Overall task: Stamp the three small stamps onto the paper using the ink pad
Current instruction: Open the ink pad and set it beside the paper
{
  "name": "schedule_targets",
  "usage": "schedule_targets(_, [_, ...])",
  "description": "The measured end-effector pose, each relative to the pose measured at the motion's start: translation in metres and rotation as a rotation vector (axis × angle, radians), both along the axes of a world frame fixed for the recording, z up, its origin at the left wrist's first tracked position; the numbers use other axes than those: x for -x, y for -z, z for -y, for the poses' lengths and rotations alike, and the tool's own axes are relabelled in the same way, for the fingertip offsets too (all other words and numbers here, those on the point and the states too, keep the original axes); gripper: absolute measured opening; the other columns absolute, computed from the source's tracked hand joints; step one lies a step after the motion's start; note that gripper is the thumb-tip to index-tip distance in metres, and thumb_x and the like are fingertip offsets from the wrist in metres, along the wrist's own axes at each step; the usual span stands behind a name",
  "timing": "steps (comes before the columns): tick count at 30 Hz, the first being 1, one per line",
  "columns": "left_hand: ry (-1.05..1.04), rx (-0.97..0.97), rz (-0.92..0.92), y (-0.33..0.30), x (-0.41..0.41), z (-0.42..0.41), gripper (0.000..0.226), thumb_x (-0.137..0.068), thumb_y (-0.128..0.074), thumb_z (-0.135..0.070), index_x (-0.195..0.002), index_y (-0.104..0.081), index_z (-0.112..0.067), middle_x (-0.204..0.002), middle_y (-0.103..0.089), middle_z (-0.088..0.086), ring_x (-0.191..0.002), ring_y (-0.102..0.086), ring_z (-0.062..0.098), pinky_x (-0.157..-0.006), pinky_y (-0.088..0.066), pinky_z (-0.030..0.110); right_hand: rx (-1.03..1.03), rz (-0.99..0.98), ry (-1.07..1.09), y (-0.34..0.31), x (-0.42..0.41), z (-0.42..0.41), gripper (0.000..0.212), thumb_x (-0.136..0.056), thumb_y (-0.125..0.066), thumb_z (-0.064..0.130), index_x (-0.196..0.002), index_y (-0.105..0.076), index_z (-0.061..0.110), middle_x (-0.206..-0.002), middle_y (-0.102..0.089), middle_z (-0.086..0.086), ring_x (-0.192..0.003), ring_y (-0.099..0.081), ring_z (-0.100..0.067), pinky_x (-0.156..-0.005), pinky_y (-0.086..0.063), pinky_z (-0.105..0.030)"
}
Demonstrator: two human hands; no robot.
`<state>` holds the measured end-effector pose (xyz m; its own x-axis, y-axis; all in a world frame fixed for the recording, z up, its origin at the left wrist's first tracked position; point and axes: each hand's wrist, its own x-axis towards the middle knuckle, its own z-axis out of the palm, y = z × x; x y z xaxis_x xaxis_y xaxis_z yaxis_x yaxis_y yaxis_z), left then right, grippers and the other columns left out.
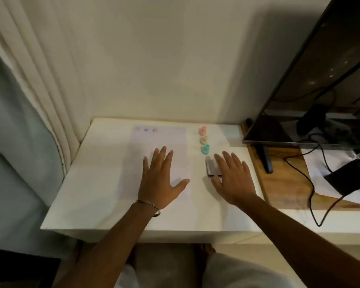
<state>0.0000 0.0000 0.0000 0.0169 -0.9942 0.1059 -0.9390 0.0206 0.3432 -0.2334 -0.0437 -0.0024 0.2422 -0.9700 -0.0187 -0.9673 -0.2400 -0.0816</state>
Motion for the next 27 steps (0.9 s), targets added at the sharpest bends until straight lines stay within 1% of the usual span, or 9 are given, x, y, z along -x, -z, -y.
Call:
schedule_targets(4, [0.130,0.029,0.021,0.005,0.013,0.014,0.088,-0.079,-0.039,-0.074,-0.149,-0.025,-0.022,-0.161,-0.016,0.000,-0.149,-0.009,0.021,-0.121,-0.007,0.048,-0.036,-0.054,-0.022,0.000,0.013,0.018,0.075,-0.091,-0.049,0.044,-0.153,-0.008,0.031,-0.165,-0.012,-0.002,-0.153,-0.007,-0.029,-0.120,-0.011,-0.055])
schedule_targets(6, [0.162,0.021,0.017,0.009,0.019,0.018,0.085,-0.081,-0.042,-0.071,-0.149,-0.026,-0.022,-0.160,-0.017,0.000,-0.149,-0.010,0.020,-0.121,-0.007,0.048,-0.098,-0.051,-0.050,0.001,0.016,0.022,0.076,-0.092,-0.051,0.043,-0.153,-0.006,0.033,-0.165,-0.010,0.000,-0.153,-0.004,-0.028,-0.120,-0.006,-0.057])
schedule_targets(8, [0.176,0.014,0.026,0.012,0.022,0.022,0.085,-0.081,-0.041,-0.071,-0.149,-0.023,-0.022,-0.160,-0.017,0.000,-0.149,-0.009,0.020,-0.121,-0.006,0.047,-0.153,-0.049,-0.062,0.002,0.019,0.023,0.075,-0.092,-0.052,0.043,-0.153,-0.009,0.034,-0.164,-0.013,0.001,-0.153,-0.007,-0.028,-0.120,-0.004,-0.057])
schedule_targets(10, [0.181,0.002,0.027,0.012,0.027,0.025,0.086,-0.082,-0.040,-0.071,-0.150,-0.020,-0.022,-0.161,-0.015,0.000,-0.149,-0.008,0.020,-0.121,-0.005,0.047,-0.178,-0.006,-0.066,0.001,0.019,0.023,0.070,-0.091,-0.055,0.039,-0.150,-0.018,0.031,-0.160,-0.023,0.000,-0.149,-0.017,-0.027,-0.119,-0.009,-0.058])
schedule_targets(12, [0.186,-0.005,0.033,0.014,0.030,0.025,0.086,-0.082,-0.040,-0.071,-0.150,-0.020,-0.022,-0.161,-0.015,0.000,-0.149,-0.008,0.020,-0.121,-0.004,0.047,-0.172,0.028,-0.077,0.002,0.017,0.021,0.065,-0.091,-0.057,0.036,-0.147,-0.026,0.029,-0.154,-0.032,0.001,-0.143,-0.026,-0.026,-0.118,-0.018,-0.057])
schedule_targets(15, [0.181,-0.023,0.021,0.017,0.028,0.024,0.085,-0.082,-0.042,-0.069,-0.150,-0.020,-0.021,-0.160,-0.019,0.000,-0.149,-0.011,0.019,-0.122,-0.005,0.045,-0.154,0.054,-0.085,0.002,0.013,0.019,0.061,-0.091,-0.057,0.037,-0.145,-0.031,0.028,-0.148,-0.041,0.000,-0.137,-0.036,-0.025,-0.113,-0.031,-0.049])
schedule_targets(18, [0.178,-0.034,-0.006,0.020,0.023,0.018,0.084,-0.083,-0.045,-0.066,-0.150,-0.020,-0.021,-0.159,-0.021,-0.001,-0.149,-0.012,0.018,-0.122,-0.004,0.043,-0.121,0.064,-0.115,0.005,0.007,0.013,0.056,-0.092,-0.055,0.041,-0.142,-0.035,0.026,-0.140,-0.048,-0.001,-0.125,-0.046,-0.024,-0.106,-0.040,-0.040])
schedule_targets(23, [0.173,-0.005,-0.038,0.023,0.010,0.010,0.084,-0.083,-0.047,-0.065,-0.150,-0.020,-0.021,-0.159,-0.021,-0.001,-0.149,-0.013,0.019,-0.121,-0.004,0.039,-0.049,0.121,-0.152,0.005,-0.009,0.000,0.054,-0.093,-0.049,0.048,-0.140,-0.039,0.023,-0.129,-0.052,-0.005,-0.112,-0.049,-0.023,-0.097,-0.043,-0.035])
schedule_targets(27, [0.131,-0.001,-0.075,0.025,-0.003,0.004,0.083,-0.083,-0.050,-0.064,-0.149,-0.022,-0.022,-0.159,-0.023,-0.002,-0.148,-0.015,0.018,-0.121,-0.007,0.038,-0.046,0.186,-0.185,0.001,-0.038,-0.007,0.057,-0.094,-0.049,0.052,-0.142,-0.038,0.023,-0.131,-0.051,-0.003,-0.113,-0.047,-0.020,-0.094,-0.043,-0.032])
